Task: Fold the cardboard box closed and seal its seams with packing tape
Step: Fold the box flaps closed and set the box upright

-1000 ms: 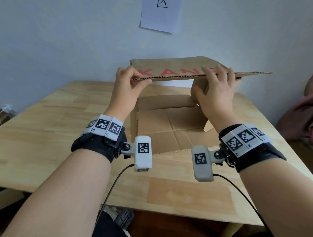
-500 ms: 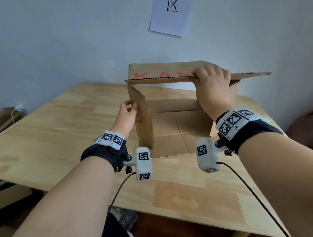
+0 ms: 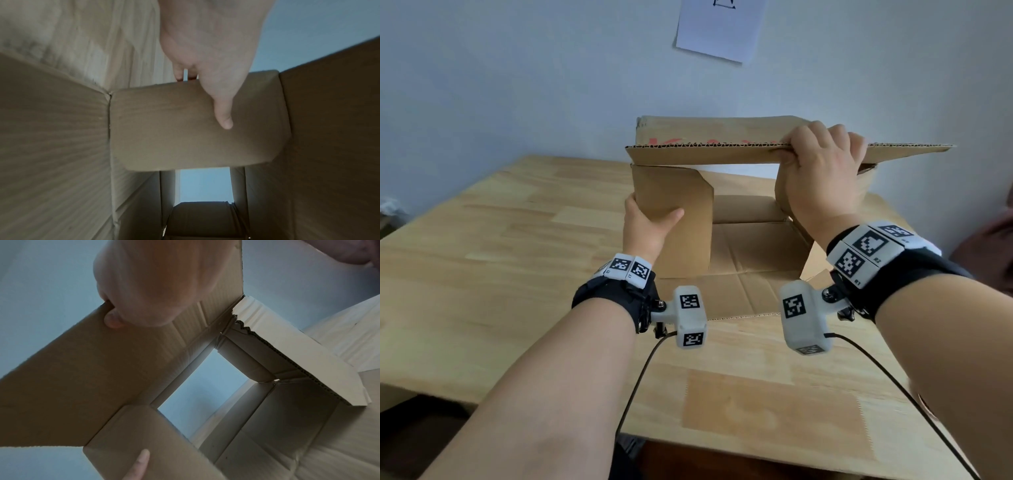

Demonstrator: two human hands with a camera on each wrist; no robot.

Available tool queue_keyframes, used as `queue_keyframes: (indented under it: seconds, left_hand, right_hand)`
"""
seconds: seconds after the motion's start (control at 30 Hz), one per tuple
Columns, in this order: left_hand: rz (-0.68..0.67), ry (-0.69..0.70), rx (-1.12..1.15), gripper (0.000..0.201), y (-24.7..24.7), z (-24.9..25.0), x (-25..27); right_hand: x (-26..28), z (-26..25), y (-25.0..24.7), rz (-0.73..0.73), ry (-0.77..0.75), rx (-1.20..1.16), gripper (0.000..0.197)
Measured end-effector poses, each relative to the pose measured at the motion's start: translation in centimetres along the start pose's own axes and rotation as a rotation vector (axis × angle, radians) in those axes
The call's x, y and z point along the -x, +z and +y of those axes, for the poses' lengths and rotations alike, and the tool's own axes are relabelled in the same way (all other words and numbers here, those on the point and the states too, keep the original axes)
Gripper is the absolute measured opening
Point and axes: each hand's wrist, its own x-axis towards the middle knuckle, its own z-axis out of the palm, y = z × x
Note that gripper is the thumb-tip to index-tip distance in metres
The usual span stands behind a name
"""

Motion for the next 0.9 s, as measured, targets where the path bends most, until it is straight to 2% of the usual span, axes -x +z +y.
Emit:
queue_keyframes:
  seconds: [0.13,0.3,0.4,0.57,0.63,0.73,0.8,0.9]
  left_hand:
    - [0.216,-0.017,-0.116,0.07,1.1,-0.2,-0.9]
    - [0.304,-0.017,-0.253,0.065,1.6,-0.2,-1.3]
    - [0.296,-0.009,-0.253,0.063,1.7,-0.1,-1.3]
    - [0.159,0.023,-0.234,0.068,0.7,0.3,-0.9]
    - [0.188,0.127,-0.209,0.086,-0.1,1.6,-0.1]
    - [0.366,0.413,-0.225,0.105,-1.6,5.1,2.1]
    - [0.414,0.582,-0.313,0.106,-2.5,7.3,3.3]
    - [0.339,0.772,-0.685,0.092,-3.3,10.2,4.0]
  right_hand:
    - [0.4,-0.4,0.3,0.059,-0.017,-0.026,0.019]
    - [0.5,-0.2,0.1,0.086,-0.025,-0.064,0.022]
    - [0.4,-0.1,-0.1,0.075,-0.026,-0.09,0.025]
    - [0.2,0.2,0.2,0.031,-0.034,-0.053,0.024]
    - [0.2,0.0,0.4,0.006,-0.055,-0.024,0.02]
    - [0.0,-0.6,-0.1,-0.067,-0.053,-0.028,0.024]
    - [-0.3,-0.9,-0.7,-0.133,-0.04,-0.047,0.028]
    - [-0.7,-1.3,-1.9,-0.233,-0.035,-0.098,0.028]
